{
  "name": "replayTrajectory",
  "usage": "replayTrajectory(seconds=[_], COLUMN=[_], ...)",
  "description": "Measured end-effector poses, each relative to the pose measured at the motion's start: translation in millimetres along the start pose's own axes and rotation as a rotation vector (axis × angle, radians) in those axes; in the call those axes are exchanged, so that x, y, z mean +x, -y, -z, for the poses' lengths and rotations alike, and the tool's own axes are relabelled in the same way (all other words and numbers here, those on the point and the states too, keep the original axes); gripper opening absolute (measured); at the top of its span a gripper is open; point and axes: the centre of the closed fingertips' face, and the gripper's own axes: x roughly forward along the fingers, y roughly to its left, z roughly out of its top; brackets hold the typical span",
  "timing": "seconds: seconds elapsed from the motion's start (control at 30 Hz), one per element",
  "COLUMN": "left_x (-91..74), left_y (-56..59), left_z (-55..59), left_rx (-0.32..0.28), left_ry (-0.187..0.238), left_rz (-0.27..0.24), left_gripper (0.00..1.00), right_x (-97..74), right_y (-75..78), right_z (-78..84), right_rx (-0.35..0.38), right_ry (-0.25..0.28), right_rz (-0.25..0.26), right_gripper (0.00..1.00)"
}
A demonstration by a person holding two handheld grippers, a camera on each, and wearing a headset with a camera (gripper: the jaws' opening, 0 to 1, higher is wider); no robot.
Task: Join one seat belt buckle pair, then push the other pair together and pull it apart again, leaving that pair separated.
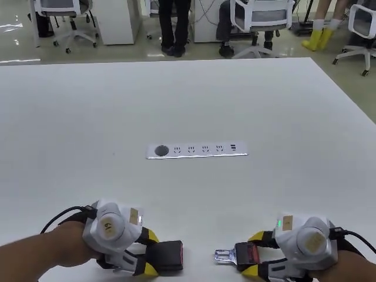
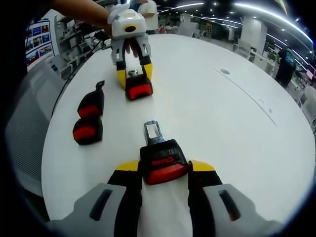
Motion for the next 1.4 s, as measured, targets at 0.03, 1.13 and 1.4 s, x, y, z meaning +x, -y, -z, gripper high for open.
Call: replayTrajectory(seconds=[0.03,1.13,1.4], left_x=[0.0,-0.8,-1.0], left_y=[0.2,2.6,5.5], left_z=[0.0,-0.9,-3.9], left_rx=[-0.001,-0.013,-0.006], left_ry=[0.000,-0.003,-0.023], left_rz=[0.000,-0.001,-0.007], left_gripper=[0.33,0.33,0.34], right_x=[-1.5,-32.6,-31.3], right_y=[1.6,11.3,11.7], right_z=[1.5,32.9,31.6], right_rx=[0.002,0.038,0.034], right_ry=[0.000,-0.016,-0.026], right_rz=[0.002,0.014,0.016], right_gripper=[0.35,0.36,0.36])
